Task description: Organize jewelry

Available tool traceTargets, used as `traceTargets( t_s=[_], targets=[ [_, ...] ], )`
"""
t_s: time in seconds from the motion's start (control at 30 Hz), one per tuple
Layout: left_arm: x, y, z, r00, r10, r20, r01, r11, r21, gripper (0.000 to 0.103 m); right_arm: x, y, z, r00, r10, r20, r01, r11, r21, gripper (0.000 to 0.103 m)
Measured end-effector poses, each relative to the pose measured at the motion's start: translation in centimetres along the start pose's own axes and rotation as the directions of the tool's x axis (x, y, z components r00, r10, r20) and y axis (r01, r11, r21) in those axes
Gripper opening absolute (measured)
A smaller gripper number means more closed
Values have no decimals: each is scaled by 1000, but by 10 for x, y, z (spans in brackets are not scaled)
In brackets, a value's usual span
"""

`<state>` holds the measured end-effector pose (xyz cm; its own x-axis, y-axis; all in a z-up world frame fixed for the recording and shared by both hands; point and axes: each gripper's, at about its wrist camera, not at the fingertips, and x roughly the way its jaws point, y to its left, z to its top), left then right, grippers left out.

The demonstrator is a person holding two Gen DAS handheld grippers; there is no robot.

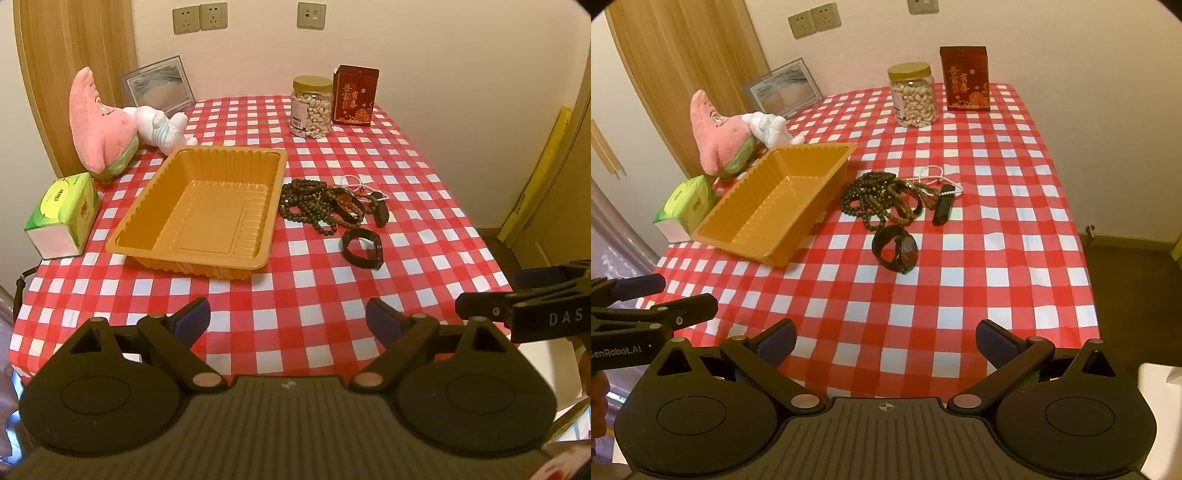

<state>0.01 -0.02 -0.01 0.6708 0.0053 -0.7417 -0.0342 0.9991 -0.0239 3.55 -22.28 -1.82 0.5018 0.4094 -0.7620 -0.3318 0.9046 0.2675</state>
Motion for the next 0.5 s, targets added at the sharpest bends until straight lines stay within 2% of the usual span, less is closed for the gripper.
traceTargets(
  t_s=[0.5],
  targets=[
    [0,0,0,1000,-2,1,2,1000,-2,90,2,0,0,1000,0,0,0,1000,-2,103]
  ],
)
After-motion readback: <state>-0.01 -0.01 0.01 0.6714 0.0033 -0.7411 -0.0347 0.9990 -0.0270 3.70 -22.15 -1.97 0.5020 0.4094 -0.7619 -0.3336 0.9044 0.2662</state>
